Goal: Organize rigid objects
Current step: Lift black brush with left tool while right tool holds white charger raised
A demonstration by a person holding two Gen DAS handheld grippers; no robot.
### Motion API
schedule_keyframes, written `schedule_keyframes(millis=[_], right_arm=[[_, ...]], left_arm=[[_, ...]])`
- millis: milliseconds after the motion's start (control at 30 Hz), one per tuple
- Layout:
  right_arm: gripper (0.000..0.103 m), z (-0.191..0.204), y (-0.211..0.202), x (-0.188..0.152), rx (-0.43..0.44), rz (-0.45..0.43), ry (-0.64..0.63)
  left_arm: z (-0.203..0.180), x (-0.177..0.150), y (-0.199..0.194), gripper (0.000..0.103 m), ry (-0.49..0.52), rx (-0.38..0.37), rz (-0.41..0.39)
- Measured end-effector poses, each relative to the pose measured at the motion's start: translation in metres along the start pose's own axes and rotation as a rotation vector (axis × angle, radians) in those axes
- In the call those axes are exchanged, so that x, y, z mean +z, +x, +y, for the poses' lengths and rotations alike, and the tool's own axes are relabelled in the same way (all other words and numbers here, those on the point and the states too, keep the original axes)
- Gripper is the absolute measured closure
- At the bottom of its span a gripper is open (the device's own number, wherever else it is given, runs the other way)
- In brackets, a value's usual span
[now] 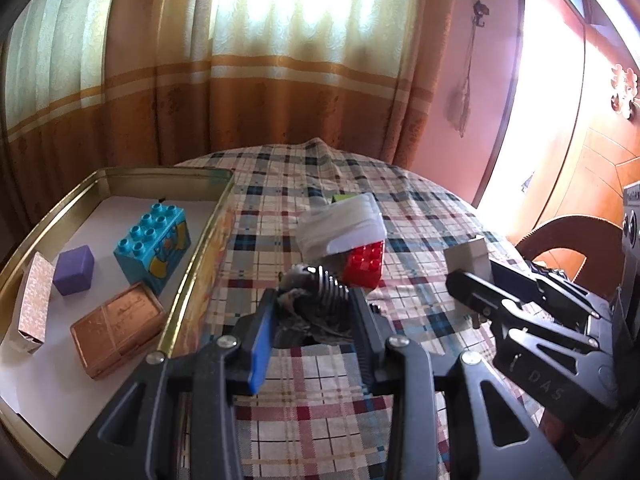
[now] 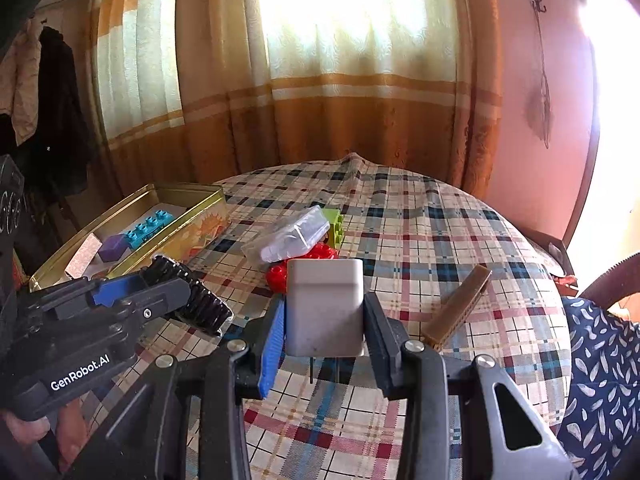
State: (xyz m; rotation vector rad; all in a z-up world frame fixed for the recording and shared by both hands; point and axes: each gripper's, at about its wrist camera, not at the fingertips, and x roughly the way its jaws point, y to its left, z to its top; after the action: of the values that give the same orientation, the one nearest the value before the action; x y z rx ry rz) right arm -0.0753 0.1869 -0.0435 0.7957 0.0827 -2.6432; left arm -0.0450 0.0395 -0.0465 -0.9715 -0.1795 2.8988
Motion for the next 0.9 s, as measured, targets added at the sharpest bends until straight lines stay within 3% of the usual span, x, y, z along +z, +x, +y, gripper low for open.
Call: schedule_keyframes(millis=[500, 900], right_arm=[[0.063, 0.004, -0.002, -0.001, 0.004, -0.023, -0.018], [0.063, 0.004, -0.004, -0.002, 0.006, -0.031, -0.018]], left_arm=[[-0.010, -0.006, -0.019, 0.069, 0.061, 0.021, -0.099], [-0.006, -0.009, -0.026, 0.069, 0.052, 0.021, -0.119]])
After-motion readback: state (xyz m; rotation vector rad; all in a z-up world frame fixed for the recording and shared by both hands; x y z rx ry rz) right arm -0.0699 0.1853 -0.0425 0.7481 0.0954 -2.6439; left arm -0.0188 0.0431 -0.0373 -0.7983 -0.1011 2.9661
